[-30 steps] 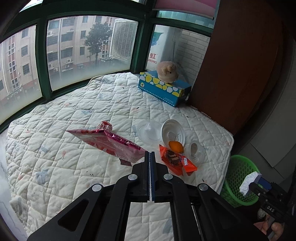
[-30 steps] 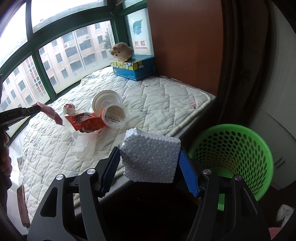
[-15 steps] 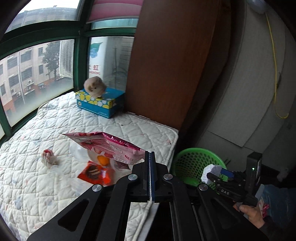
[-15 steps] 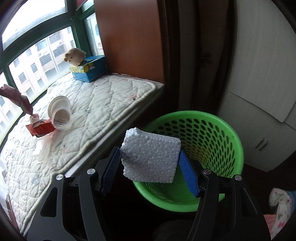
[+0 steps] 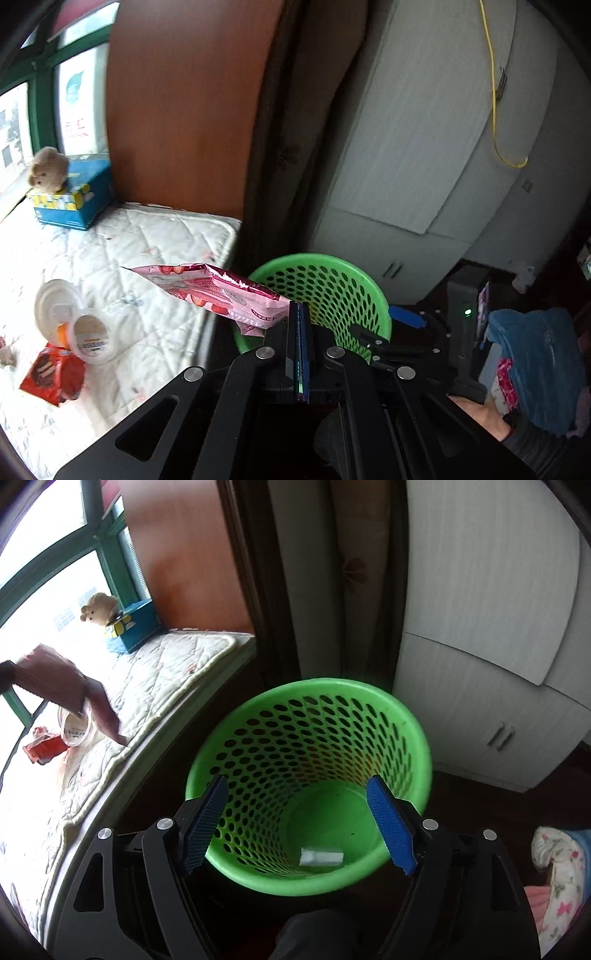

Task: Collect trash
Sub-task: 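Open the right tool over the basket while the left tool drops the pink wrapper in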

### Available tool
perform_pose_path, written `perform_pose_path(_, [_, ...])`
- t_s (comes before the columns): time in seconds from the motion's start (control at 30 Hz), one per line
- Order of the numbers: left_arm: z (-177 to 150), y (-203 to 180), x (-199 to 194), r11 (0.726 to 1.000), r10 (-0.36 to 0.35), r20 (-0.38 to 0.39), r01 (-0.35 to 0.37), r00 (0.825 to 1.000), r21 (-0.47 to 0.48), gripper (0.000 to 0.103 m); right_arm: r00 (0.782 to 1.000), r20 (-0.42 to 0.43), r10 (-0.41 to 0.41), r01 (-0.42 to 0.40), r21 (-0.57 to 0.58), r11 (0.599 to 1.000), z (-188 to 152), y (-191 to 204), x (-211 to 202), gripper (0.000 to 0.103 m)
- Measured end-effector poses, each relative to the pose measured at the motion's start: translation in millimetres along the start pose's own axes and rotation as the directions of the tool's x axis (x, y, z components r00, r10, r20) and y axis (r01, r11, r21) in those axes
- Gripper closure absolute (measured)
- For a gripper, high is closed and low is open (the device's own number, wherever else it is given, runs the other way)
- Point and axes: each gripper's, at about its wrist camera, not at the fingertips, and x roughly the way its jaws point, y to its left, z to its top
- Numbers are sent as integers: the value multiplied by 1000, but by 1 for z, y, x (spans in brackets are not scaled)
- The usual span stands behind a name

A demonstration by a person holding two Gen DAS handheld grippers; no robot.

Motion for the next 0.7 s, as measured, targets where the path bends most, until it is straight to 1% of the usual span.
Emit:
perform_pose_path(0.1, [0,-13,28,999,-18,-47,19,999,31,102,1000,23,-21,21,7,1000,-1,-11,-10,24])
perform_pose_path(0.23, [-4,-24,63,997,-62,-116,67,991,40,102,998,45,-39,38,34,999,-2,-26,-22,23])
perform_pose_path(0.37, [-10,-36,96,995,-63,-180,76,982,63,102,997,56,-52,49,57,997,-6,-40,-31,22])
perform_pose_path(0.5, [-19,-46,117,995,-61,-233,79,971,68,102,997,54,-56,51,83,995,-9,-49,-34,22])
perform_pose_path(0.53, [-20,-46,120,995,-63,-242,80,968,60,100,997,55,-55,50,88,995,-9,-52,-35,22])
perform_pose_path(0.6, [-23,-45,126,996,-66,-262,81,963,45,89,997,56,-52,47,94,994,-10,-55,-36,22])
perform_pose_path(0.63, [-25,-44,127,996,-64,-260,77,964,42,77,997,55,-52,46,96,994,-10,-55,-36,22])
perform_pose_path(0.67, [-27,-44,128,997,-58,-256,72,965,43,71,997,55,-51,46,96,994,-11,-54,-37,22])
perform_pose_path(0.7, [-30,-43,127,996,-61,-255,74,965,39,70,997,56,-50,45,97,994,-12,-54,-37,22])
